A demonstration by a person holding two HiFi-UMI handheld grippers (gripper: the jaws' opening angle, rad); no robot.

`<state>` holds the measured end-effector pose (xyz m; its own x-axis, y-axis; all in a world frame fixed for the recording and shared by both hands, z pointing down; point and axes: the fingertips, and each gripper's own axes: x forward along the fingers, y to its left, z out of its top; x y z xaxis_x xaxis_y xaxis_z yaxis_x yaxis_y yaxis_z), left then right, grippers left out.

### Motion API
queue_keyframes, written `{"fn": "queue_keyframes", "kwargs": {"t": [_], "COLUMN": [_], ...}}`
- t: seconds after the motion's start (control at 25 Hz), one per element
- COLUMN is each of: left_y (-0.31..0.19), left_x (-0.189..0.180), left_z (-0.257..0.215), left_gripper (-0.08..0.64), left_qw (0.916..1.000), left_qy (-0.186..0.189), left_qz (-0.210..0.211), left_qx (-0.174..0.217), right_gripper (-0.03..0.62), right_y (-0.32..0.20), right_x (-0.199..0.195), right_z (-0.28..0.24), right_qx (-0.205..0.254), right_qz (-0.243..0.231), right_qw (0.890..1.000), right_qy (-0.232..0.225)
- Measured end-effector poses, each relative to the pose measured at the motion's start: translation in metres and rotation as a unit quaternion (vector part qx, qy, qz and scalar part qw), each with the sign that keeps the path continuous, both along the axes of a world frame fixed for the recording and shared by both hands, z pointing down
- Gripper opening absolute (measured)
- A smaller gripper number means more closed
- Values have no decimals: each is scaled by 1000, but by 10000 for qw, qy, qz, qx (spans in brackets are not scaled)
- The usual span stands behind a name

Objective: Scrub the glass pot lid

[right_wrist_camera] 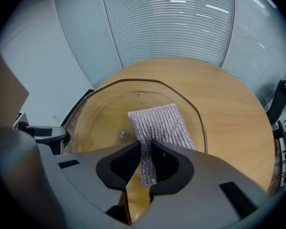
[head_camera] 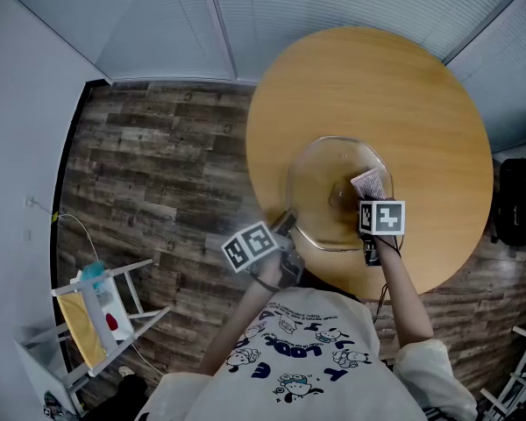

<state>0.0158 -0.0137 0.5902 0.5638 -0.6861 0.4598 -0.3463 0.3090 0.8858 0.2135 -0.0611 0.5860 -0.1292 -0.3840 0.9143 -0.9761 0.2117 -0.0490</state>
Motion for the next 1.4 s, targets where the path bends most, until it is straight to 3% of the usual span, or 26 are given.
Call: {"fn": "queue_keyframes", "kwargs": {"t": [1.4], "left_y": [4], "left_x": [-2], "left_z": [6], "left_gripper": [72], "left_qw": [9997], "left_qy": [149], "left_qz": [-161], "left_qx": [-127], "right_gripper": [75], "right_y": [35], "right_x": [-12], "right_z": [-4], "right_qx": [-191], "right_qz": [-374], "right_qw": [9991], "right_qy": [81]}}
